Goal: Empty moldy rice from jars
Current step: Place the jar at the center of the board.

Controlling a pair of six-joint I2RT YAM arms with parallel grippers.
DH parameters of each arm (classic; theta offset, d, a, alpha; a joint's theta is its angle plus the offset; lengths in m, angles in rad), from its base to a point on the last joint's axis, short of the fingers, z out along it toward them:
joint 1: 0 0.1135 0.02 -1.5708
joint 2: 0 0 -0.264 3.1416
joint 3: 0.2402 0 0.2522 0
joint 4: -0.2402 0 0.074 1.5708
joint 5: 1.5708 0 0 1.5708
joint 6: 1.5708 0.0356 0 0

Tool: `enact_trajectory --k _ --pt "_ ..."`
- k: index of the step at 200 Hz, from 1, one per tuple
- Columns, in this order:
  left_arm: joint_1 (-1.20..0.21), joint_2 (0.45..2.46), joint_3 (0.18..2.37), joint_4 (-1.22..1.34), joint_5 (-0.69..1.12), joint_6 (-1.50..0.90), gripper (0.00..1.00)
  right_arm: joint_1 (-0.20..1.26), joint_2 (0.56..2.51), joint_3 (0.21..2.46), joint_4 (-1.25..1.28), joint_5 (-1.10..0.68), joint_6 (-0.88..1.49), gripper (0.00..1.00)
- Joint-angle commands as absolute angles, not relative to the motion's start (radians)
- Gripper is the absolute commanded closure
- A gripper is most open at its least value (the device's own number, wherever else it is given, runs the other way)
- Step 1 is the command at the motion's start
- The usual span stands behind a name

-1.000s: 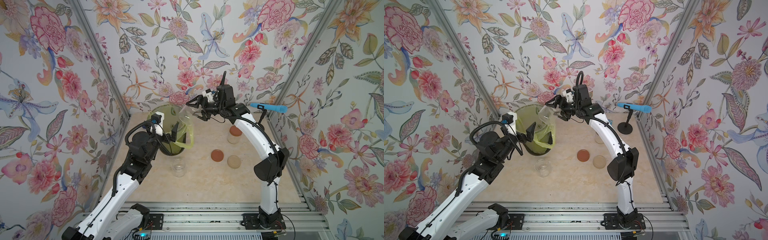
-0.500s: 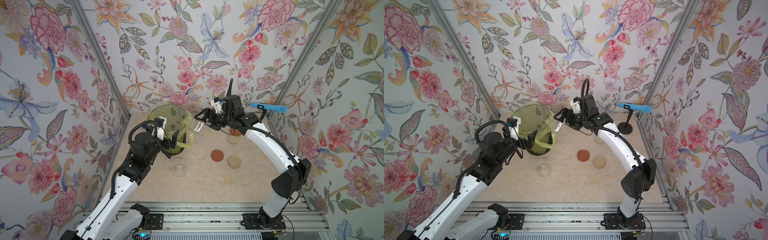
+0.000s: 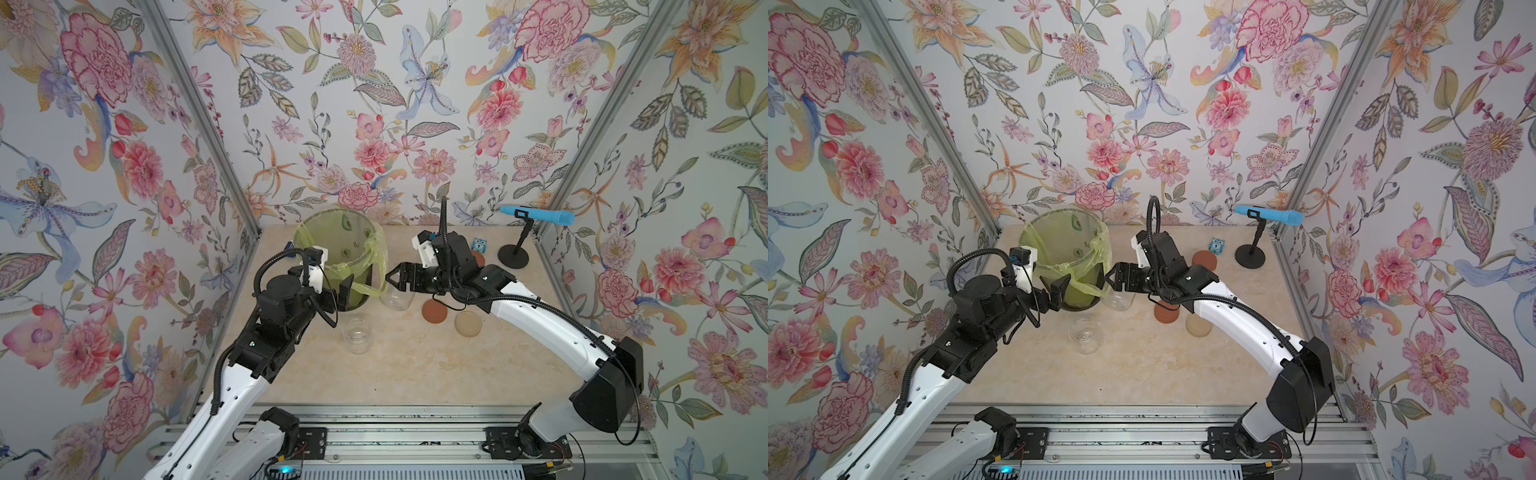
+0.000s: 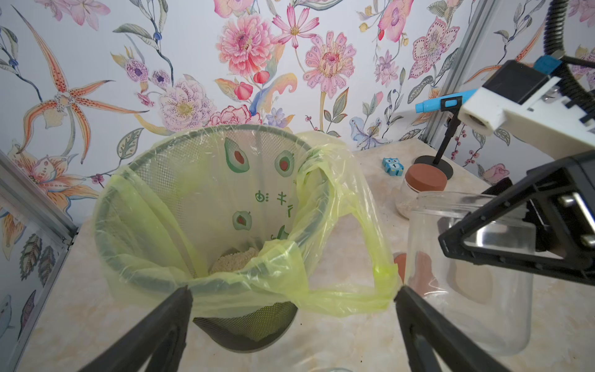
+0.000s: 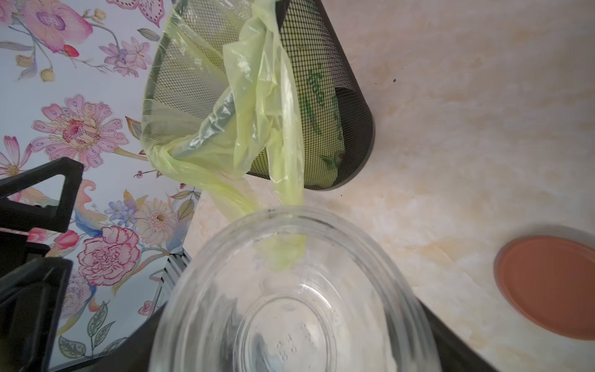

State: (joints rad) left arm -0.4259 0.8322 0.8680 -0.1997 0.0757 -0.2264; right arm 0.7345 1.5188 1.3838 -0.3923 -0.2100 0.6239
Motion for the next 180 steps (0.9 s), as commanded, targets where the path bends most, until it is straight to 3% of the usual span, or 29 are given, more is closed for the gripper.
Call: enact_trajectory --k 1,106,180 --pt "-0.434 0.780 0.820 -0.246 0.094 -0.292 0.00 0.758 1.468 1.337 -0.244 -0.117 0.584 1.00" --pt "-0.434 0.568 0.641 -0.308 0.076 -0.435 0.00 0.901 1.436 1.011 0.042 0.199 0.431 1.00" --pt "-0.434 0.545 0.657 -0.346 0.091 -0.442 0.00 0.979 1.489 0.768 0.448 0.348 0.290 1.00"
